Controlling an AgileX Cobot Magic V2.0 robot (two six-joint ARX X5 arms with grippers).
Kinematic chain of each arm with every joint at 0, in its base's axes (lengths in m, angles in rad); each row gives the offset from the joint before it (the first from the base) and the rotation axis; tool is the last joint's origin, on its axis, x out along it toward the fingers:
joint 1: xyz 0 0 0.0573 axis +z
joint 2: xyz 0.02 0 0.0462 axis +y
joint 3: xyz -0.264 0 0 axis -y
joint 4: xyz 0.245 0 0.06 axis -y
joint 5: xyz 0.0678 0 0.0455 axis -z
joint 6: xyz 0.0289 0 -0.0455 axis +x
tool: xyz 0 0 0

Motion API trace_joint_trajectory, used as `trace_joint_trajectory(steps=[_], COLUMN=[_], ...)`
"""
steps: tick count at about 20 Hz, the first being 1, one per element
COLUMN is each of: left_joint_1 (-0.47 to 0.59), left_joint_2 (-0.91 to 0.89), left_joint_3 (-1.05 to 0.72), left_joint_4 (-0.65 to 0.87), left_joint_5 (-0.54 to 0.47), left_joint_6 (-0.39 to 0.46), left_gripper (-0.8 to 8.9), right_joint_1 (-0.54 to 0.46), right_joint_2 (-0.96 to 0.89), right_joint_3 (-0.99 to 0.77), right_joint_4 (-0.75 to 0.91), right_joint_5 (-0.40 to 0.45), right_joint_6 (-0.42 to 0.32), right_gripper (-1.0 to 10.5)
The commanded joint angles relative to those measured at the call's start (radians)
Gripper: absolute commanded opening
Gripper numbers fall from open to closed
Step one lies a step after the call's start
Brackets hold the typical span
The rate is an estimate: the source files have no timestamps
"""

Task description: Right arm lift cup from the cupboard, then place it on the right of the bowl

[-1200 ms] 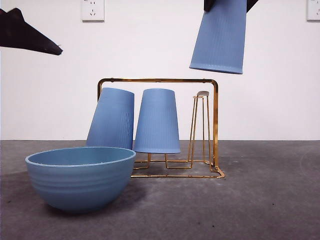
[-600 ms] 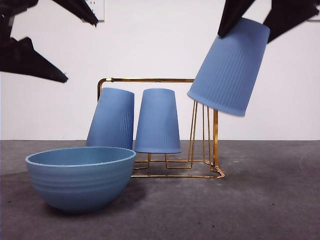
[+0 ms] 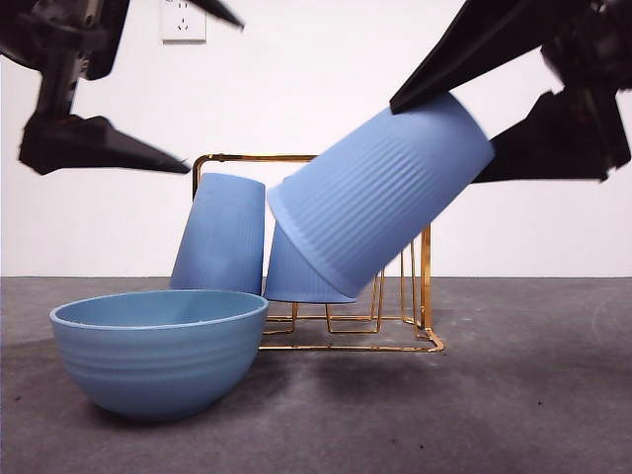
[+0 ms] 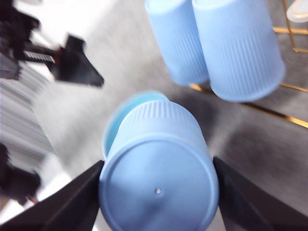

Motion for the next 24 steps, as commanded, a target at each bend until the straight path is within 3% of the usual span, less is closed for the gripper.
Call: trace_joint_trajectory(steps=[1, 13, 17, 20, 21, 24], left_joint_1=[-0.006, -0.006, -0.006, -0.006, -0.006, -0.006], left_joint_2=[0.053, 0.202, 0.206, 0.206, 0.206, 0.205], left_joint_3=[0.021, 0.021, 0.021, 0.021, 0.021, 0.021], left_joint_4=[0.029, 0.198, 0.197, 0.197, 0.197, 0.196], left_joint_5=[0.064, 0.184, 0.184, 0.182, 0.182, 0.182], left_joint_6=[-0.087, -0.233, -0.251, -0.276, -0.283, -0.285], left_gripper=[5.21, 5.18, 3.61, 0.62, 0.04, 0.05], right_joint_1=[0.004, 0.097, 0.099, 0.099, 0.099, 0.099], right_joint_2=[0.01, 0.287, 0.351, 0.354, 0.354, 0.354], right_joint_3=[-0.047, -0.084, -0.084, -0.084, -0.084, -0.084], right_joint_4=[0.201, 0.601, 0.69, 0.695, 0.695, 0.694], right_joint_5=[-0.013, -0.027, -0.049, -0.063, -0.065, -0.066], right_joint_6=[0.157, 0.295, 0.339, 0.344, 0.344, 0.344], right_gripper=[2.0, 2.0, 2.0, 2.0, 2.0, 2.0])
